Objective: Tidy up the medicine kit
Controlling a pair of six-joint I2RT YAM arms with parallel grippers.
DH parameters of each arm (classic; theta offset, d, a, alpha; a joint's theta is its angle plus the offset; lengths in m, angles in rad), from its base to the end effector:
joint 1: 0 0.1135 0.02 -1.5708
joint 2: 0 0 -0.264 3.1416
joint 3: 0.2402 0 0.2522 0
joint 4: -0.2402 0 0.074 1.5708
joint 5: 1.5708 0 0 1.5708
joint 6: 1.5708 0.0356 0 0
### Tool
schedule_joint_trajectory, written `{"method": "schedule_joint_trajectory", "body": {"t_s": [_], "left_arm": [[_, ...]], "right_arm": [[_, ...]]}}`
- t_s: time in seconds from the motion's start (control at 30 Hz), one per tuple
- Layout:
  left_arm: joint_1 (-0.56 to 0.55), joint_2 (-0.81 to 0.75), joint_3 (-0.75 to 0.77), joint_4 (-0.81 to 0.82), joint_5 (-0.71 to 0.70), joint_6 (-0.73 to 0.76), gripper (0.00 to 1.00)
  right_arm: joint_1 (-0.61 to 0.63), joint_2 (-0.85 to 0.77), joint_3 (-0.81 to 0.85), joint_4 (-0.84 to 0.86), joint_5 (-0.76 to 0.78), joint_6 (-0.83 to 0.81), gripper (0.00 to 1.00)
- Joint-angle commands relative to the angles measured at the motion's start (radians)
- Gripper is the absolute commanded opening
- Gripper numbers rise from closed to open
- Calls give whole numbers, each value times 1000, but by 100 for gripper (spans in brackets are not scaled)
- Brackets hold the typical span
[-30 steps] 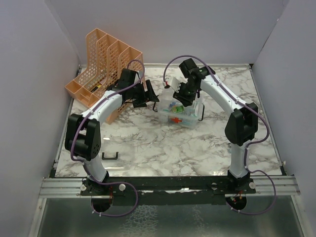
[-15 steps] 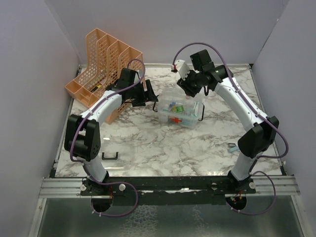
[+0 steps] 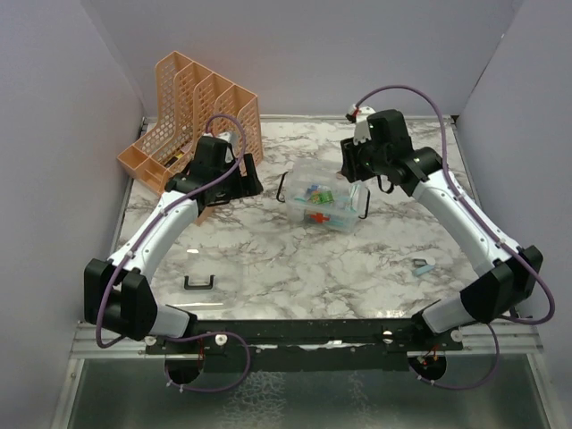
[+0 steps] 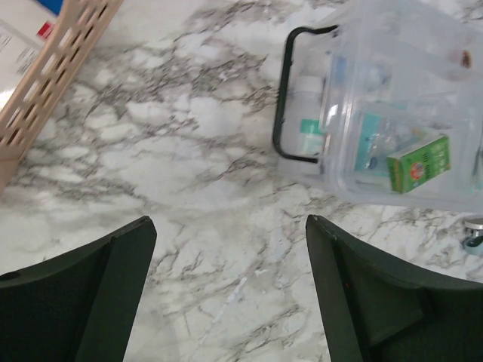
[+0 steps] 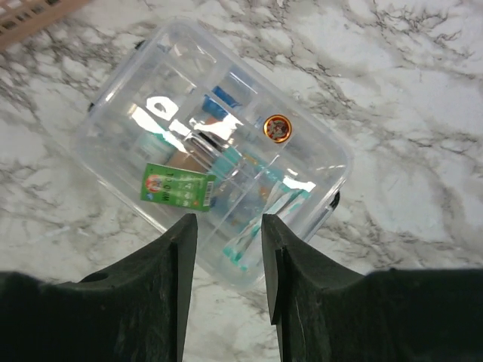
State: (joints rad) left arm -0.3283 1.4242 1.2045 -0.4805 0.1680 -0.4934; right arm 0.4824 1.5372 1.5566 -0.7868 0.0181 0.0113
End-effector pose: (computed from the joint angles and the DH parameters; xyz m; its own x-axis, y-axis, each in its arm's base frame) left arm 0.2982 -0.1079 0.3095 -0.7451 -0.2395 -0.6225 0.0977 0.8840 -0.4571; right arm 0.2960 0.1543 0.3660 -0.6201 -0.3120 -0.7198 -0.4453 0.8954 -0.0044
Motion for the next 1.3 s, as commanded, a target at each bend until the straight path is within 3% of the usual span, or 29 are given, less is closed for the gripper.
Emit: {"method": "schedule_joint_trajectory", "body": {"t_s": [0.0,0.13,0.4,0.7,0.97,1.07,1.27], "left_arm": [[2,-95,-102,-85,-169,-40,86],[2,-152,-180,-126,-213,-109,99],[2,-243,-323,-141,-170,-235,95],[3,-238,-450,-148,-147,-394,94],[3,-136,-469,-90,-107,-408,95],[2,-122,-484,-72,-86,-400,91],[-1,-103,-505,-27,-19,-401,73]], "right_arm": [[1,-153,-117,212,-84,267,39],[0,-227,-241,298,-183,386,39],[0,-370,-427,340,-136,578,39],[0,-445,-534,389,-403,554,40],[11,-489,-631,439,-473,612,40],[19,-489,-648,458,-477,626,40],[27,-481,-643,469,-472,620,41]]}}
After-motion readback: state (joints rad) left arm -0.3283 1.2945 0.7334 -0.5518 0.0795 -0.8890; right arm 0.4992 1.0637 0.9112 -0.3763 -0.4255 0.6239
